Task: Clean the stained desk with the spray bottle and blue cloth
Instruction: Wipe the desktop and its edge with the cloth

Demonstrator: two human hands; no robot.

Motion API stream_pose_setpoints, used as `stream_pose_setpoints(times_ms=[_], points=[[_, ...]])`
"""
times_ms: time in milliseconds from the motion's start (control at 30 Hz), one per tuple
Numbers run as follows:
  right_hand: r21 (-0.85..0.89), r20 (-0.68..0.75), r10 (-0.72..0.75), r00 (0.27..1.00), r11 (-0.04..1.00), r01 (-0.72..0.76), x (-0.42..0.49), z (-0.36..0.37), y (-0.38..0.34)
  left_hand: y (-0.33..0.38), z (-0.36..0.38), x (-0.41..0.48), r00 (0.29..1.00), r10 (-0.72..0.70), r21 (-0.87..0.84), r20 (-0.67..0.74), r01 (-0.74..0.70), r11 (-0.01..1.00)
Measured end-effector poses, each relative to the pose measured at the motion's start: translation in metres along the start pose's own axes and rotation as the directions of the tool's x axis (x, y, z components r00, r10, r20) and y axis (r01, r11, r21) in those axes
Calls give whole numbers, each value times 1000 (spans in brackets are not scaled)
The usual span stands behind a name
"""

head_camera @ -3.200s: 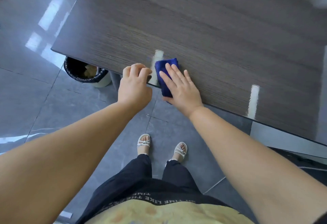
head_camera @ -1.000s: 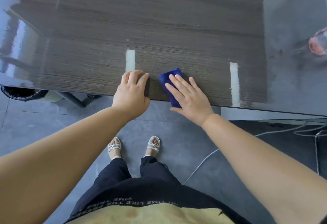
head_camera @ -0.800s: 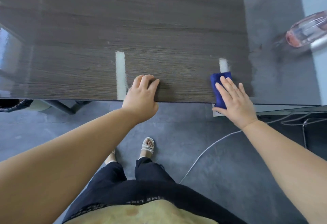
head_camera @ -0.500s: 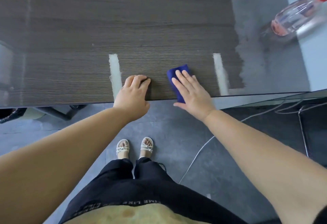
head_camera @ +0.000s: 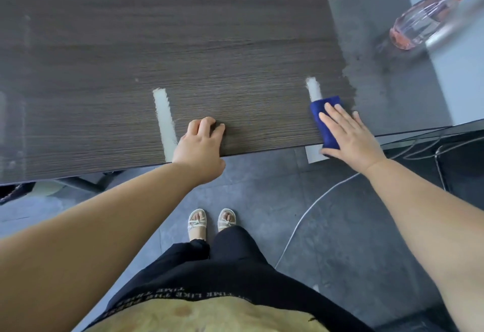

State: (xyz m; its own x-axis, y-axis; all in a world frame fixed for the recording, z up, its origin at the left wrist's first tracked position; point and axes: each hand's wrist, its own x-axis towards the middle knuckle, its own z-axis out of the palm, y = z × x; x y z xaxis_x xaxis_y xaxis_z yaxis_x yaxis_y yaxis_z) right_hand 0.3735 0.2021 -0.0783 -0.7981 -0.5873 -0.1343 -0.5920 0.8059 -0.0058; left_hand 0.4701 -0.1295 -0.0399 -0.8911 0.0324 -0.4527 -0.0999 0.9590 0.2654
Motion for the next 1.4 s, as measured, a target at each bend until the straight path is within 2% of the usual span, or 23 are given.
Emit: stream_pose_setpoints(times_ms=[100,200,300,367,433,633,700,800,900,1000,1233,1400], points=[[42,-31,59,998,997,-58,2,8,-12,6,-3,1,999,-48,-56,-1,48,997],[67,-144,-98,985,992,109,20,17,-53,26,0,5,998,-49,-43,-34,48,998],[51,-235,-282,930,952,301,41,22,-84,55,6,17,998,-17,-15,-66,16,1000],[33,-234,-358,904,926,375,44,21,-82,69,8,26,995,-27,-27,-92,25,999],[-12,-210,-400,892,913,407,36,20,-50,86,12,33,994,-51,-34,-99,48,998],[-24,-114,-235,965,972,234,-8,13,72,108,21,41,978,-145,-50,-152,139,989],[-21,-75,-212,974,977,211,-14,11,89,109,23,41,977,-145,-44,-154,140,989],[21,-96,-179,979,983,182,-16,15,87,108,21,41,980,-134,-48,-144,129,991],[52,-110,-164,980,984,170,-10,17,64,102,17,41,982,-133,-99,-132,120,988],[53,-142,-250,958,964,259,7,18,25,92,15,36,973,-160,-197,-165,126,972],[77,-235,-366,901,916,393,53,18,-103,31,10,4,890,-384,-242,-246,327,914],[136,-233,-410,882,884,447,75,19,-178,-12,5,-11,851,-465,-327,-246,378,866]])
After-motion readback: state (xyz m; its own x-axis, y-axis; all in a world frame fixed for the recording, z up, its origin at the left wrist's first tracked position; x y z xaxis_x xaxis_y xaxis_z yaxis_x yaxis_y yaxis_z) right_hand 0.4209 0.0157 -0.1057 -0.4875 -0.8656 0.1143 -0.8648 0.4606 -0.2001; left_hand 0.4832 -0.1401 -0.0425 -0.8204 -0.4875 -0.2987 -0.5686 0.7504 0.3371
